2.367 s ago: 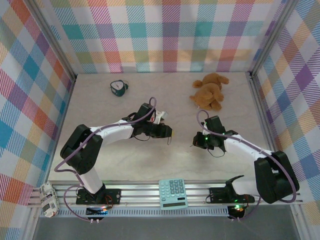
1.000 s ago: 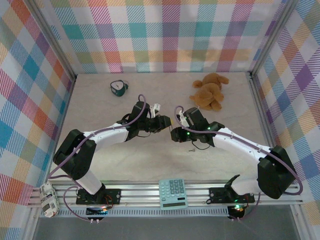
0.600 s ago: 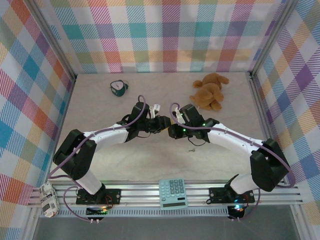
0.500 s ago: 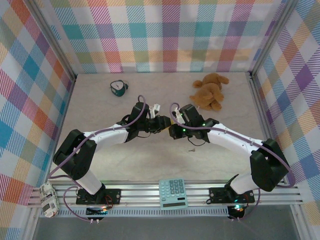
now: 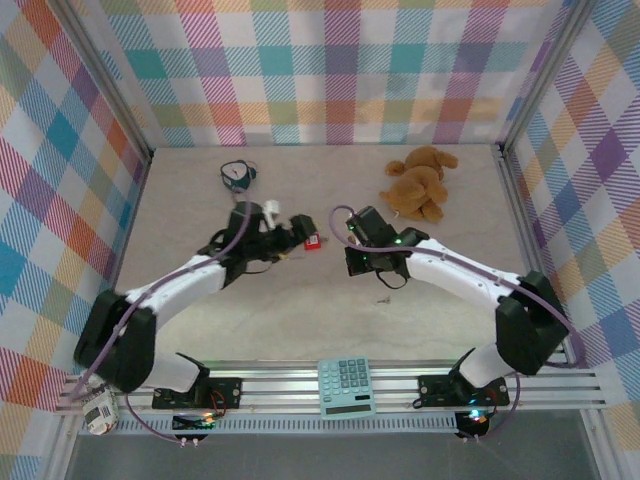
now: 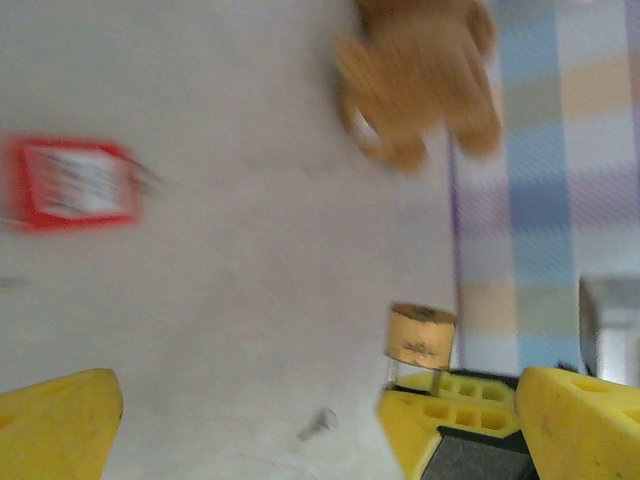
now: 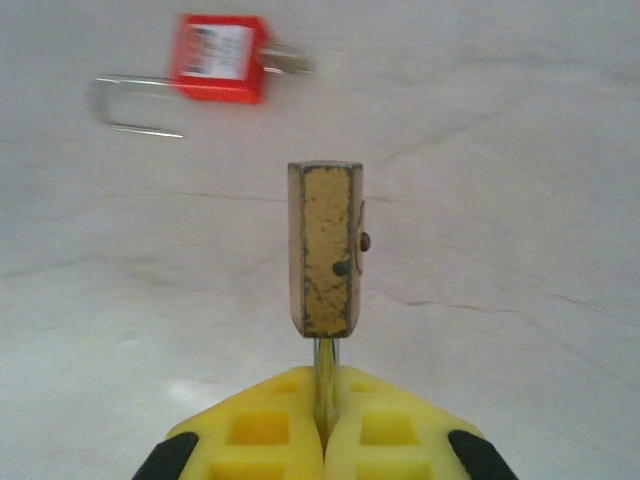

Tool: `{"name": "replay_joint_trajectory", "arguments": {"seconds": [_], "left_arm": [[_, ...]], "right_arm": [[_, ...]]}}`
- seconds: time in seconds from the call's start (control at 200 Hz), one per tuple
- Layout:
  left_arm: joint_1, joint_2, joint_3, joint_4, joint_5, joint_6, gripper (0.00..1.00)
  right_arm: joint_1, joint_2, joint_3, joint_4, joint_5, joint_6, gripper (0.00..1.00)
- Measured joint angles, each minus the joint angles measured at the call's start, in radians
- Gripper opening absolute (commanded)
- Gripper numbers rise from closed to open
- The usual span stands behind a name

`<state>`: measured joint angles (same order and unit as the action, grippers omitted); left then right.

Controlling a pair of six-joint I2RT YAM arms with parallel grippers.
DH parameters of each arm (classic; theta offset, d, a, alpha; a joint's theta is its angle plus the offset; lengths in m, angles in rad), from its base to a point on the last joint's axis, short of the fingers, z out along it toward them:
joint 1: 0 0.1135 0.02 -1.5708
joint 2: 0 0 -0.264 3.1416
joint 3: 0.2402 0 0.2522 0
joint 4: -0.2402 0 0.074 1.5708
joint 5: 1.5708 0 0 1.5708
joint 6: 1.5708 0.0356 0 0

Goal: Unlock with the key

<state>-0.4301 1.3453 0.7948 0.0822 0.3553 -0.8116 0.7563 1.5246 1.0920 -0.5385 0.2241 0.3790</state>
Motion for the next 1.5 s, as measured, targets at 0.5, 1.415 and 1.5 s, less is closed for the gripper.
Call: {"name": "replay_joint_trajectory", "arguments": {"seconds": [0.5,1.415,1.5], "left_arm": [[0.098,-0.463,-0.042,-0.463,-0.375,0.137,1.00],[0.099,-0.529,-0.066,-0.555,-0.371,0.177,1.00],[0.099,-0.529,-0.066,-0.554,-0.361,0.177,1.00]], "right_arm": [[0.190,0.451,0.259,-0.341,0.380,0.034,0.00],[0.292,0.390,0.402,-0.410,0.132,0.056,0.45],[0.253,0.306,0.366,-0.371,0.095,0.050,0.46]]}}
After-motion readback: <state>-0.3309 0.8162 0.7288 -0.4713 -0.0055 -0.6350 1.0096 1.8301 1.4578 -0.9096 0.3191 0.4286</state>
